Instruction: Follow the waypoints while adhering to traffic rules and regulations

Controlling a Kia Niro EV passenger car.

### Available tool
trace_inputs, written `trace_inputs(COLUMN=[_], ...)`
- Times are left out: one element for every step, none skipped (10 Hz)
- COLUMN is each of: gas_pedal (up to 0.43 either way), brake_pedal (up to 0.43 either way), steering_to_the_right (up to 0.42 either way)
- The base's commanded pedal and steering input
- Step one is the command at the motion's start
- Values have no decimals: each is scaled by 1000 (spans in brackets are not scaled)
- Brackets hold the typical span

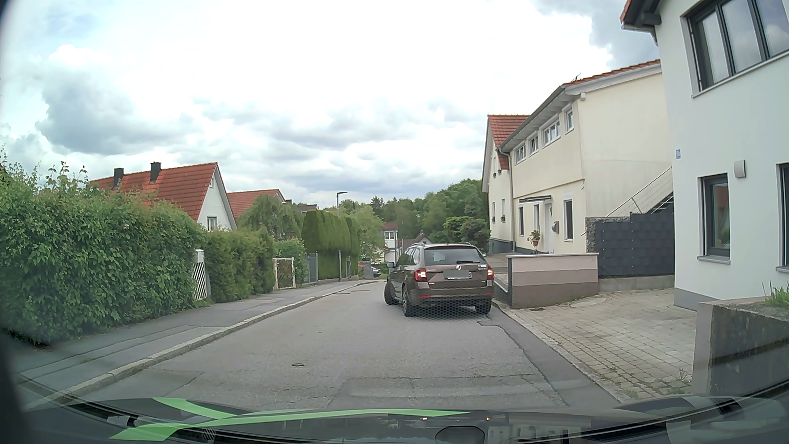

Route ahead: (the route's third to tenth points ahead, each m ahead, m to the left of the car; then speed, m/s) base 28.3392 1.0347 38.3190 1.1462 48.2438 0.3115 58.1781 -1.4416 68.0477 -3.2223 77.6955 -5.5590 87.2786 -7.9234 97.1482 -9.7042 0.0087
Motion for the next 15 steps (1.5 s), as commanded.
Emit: trace_inputs(gas_pedal=[0, 0, 0, 0, 0, 0, 0, 0, 0, 0, 0, 0, 0, 0, 0], brake_pedal=[396, 396, 390, 384, 378, 378, 378, 372, 372, 366, 366, 366, 366, 366, 366], steering_to_the_right=[5, 5, 5, 5, 5, 5, 5, 5, 5, 5, 5, 6, 5, 6, 6])
